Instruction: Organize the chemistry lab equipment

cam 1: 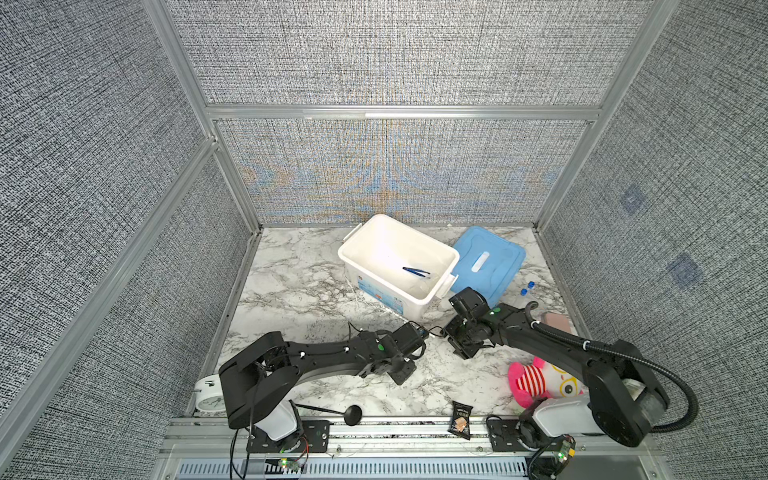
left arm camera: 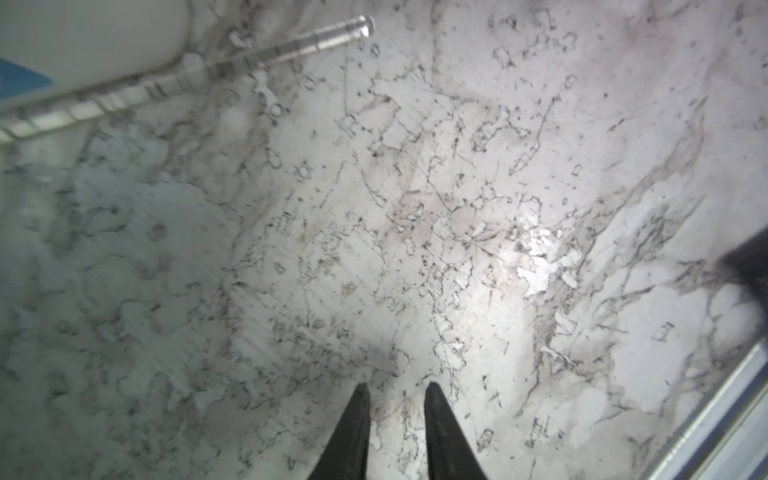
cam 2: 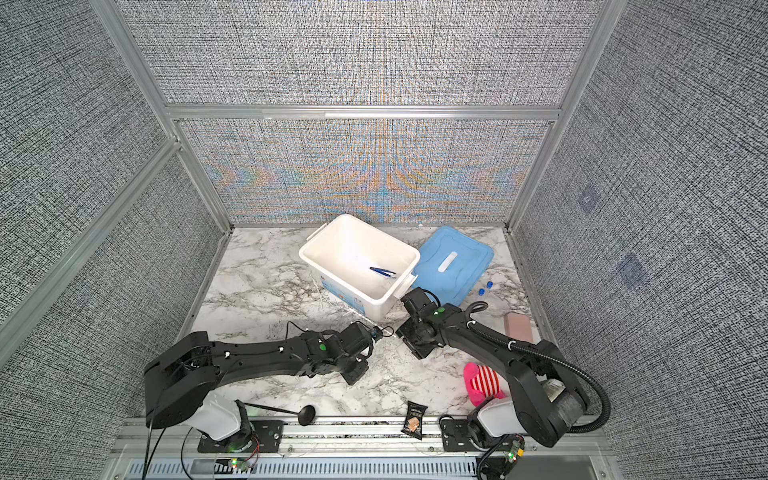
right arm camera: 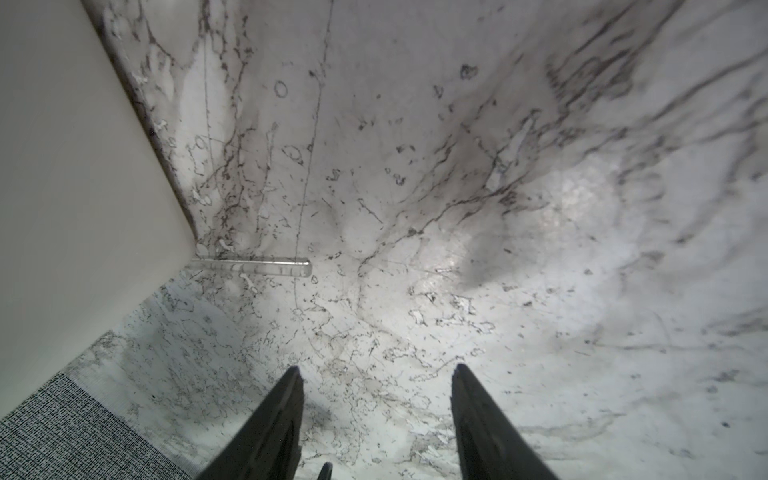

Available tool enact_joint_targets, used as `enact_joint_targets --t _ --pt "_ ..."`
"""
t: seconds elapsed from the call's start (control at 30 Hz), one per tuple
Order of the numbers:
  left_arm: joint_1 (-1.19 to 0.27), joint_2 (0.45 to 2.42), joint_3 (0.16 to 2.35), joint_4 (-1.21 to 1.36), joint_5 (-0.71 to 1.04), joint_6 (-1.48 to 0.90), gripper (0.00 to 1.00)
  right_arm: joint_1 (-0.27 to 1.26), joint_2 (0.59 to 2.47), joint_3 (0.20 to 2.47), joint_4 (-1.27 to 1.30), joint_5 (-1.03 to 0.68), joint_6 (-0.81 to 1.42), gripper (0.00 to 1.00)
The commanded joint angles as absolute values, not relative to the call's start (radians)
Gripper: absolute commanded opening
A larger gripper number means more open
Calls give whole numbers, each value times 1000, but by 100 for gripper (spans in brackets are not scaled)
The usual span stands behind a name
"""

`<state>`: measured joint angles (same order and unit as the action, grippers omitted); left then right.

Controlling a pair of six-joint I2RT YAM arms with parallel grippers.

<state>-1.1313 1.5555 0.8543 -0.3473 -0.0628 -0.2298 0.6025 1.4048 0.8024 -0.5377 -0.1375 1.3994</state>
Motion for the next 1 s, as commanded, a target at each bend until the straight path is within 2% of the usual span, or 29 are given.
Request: enact_joint_targets --t 0.0,0.17,0.23,0.33,0.43,0.53,0.63,0.83,0.97 --pt "-1127 1510 843 -347 -189 -259 30 606 1409 800 -514 -159 1441 56" --pt "-1101 1401 784 -296 -238 -306 43 607 1374 805 -538 -114 1450 54" --pt "-1047 1359 759 -274 -189 -347 49 606 1362 791 -478 -120 1398 52" --pt "-965 1310 740 -261 -116 -410 52 605 1348 787 -397 -164 1141 52" --pt "-921 1250 722 -252 -104 -456 53 623 1293 774 -406 -118 799 52" --pt "-867 1193 692 -233 -106 -513 54 673 1205 667 -312 -84 455 52" --pt "-817 1148 649 -188 -103 -548 56 684 1154 564 -176 -162 188 52" --pt "-734 1108 643 -227 -117 -611 57 686 1218 389 252 -153 -6 48" --pt "-706 1082 638 -239 -106 -627 59 664 1317 391 377 -172 -39 47"
